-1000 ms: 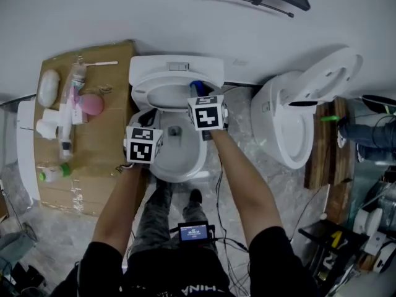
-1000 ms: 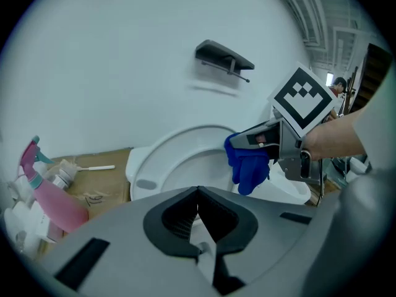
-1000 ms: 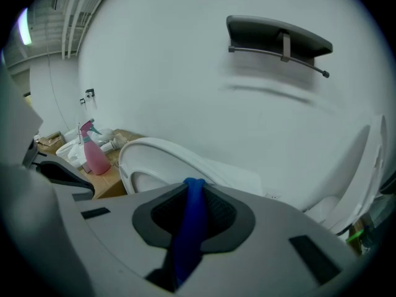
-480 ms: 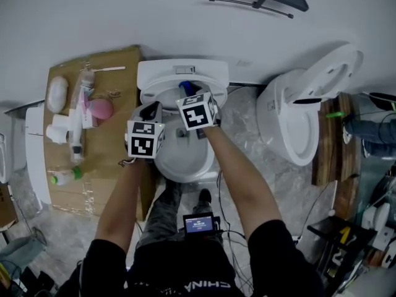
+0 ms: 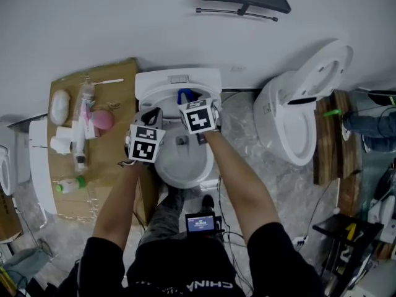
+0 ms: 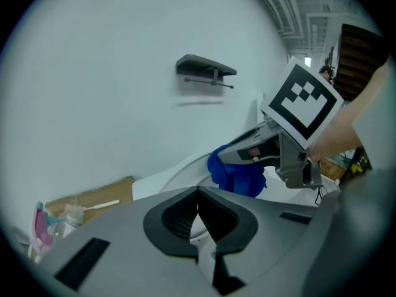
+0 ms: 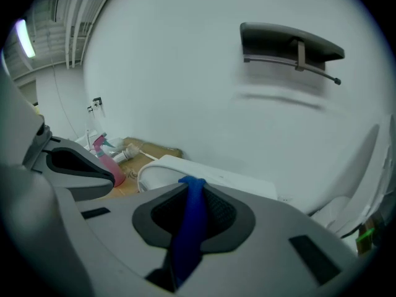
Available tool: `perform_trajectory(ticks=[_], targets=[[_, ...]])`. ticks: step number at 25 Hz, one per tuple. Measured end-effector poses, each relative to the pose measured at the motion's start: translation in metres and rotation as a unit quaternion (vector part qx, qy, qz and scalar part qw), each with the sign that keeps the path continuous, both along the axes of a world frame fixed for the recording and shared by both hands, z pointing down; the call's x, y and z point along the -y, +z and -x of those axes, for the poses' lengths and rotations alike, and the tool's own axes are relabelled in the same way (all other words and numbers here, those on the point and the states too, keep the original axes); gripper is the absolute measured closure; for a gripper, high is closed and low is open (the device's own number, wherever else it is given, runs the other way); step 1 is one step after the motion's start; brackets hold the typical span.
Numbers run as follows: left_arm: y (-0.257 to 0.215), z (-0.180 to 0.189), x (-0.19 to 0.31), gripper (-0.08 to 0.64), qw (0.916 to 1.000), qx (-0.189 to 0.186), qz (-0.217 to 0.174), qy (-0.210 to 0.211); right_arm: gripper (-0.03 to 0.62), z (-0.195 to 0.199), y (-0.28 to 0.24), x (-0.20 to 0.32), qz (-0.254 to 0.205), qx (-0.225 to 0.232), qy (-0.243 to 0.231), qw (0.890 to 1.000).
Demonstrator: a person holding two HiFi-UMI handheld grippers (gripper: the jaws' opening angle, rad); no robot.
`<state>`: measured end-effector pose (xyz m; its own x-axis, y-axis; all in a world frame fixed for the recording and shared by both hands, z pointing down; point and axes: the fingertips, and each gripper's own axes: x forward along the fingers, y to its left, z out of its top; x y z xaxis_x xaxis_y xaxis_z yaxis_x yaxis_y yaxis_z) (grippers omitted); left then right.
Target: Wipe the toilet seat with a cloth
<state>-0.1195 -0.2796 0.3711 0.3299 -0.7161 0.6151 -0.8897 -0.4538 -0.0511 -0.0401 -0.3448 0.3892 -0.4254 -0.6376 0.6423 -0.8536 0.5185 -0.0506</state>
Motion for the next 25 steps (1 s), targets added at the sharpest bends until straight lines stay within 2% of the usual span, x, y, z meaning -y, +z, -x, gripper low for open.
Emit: perform_trajectory(ticks=[4,7,10,12,14,16,22,25], targets=[[-0.011,-0.014,0.000,0.548,0.9972,0.033,-0.032,0.058,0.534,-0.020,-0.024,-0.008,-0.008,0.011,0.011,1.000],[-0.018,-0.025,0.008,0.548,0.9887,0.089,-0.064,0.102,0.534,-0.036,-0.041,-0.009,-0.016,0.027,0.021,0.999],[-0.021,-0.037,0.017,0.546,0.9766,0.137,-0.082,0.144,0.534,-0.044,-0.057,-0.019,0.000,0.054,0.018,0.998],[-0.017,-0.044,0.023,0.534,0.9694,0.156,-0.072,0.175,0.534,-0.047,-0.066,-0.025,0.011,0.072,0.012,0.997],[-0.010,-0.050,0.028,0.470,0.9599,0.184,-0.058,0.204,0.534,-0.053,-0.071,-0.028,0.014,0.082,0.015,0.996],[-0.003,-0.054,0.035,0.442,0.9472,0.220,-0.058,0.226,0.534,-0.061,-0.073,-0.030,0.014,0.086,0.021,0.996],[0.011,-0.061,0.057,0.430,0.9138,0.301,-0.074,0.262,0.534,-0.077,-0.068,-0.038,0.017,0.081,0.030,0.996],[0.018,-0.063,0.068,0.426,0.9043,0.325,-0.074,0.267,0.534,-0.086,-0.068,-0.041,0.018,0.078,0.039,0.996]])
